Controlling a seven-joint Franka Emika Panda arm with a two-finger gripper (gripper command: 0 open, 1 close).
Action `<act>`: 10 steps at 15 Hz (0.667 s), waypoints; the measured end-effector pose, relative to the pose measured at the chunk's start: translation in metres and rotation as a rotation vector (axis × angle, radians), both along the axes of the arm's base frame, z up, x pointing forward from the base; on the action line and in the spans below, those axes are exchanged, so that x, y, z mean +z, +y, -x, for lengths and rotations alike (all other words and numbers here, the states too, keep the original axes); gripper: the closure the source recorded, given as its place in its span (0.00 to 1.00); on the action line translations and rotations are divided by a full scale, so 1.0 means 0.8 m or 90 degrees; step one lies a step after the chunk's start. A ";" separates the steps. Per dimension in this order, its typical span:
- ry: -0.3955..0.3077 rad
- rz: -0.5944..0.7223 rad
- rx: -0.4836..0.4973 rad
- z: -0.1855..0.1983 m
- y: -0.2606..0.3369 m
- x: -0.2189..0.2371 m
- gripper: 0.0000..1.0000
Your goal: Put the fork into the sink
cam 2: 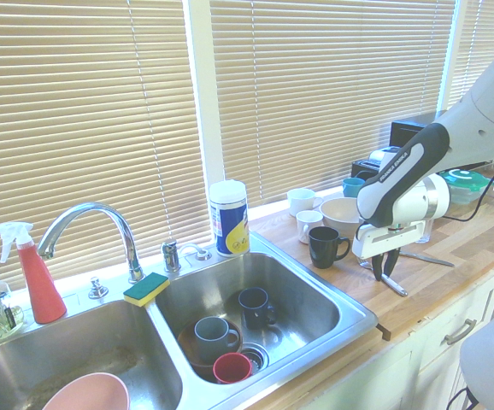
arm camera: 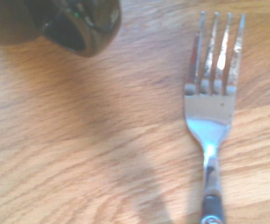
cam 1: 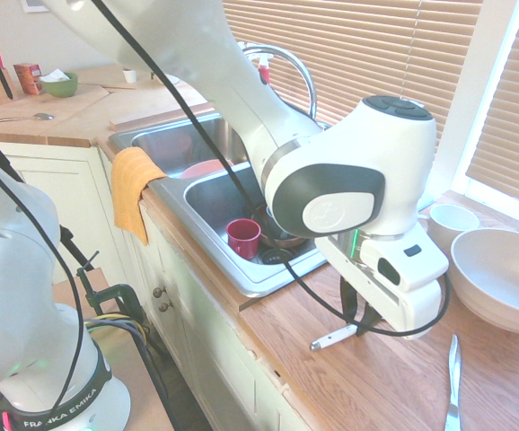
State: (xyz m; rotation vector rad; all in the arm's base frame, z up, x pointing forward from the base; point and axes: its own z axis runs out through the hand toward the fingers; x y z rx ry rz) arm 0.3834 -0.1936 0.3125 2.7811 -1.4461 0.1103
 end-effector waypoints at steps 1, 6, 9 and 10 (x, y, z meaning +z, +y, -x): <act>-0.001 0.000 -0.002 0.000 -0.001 0.000 1.00; 0.002 -0.006 -0.012 0.005 -0.006 0.004 1.00; -0.017 -0.026 -0.017 0.008 -0.002 0.052 1.00; -0.034 -0.030 -0.014 0.008 0.005 0.085 1.00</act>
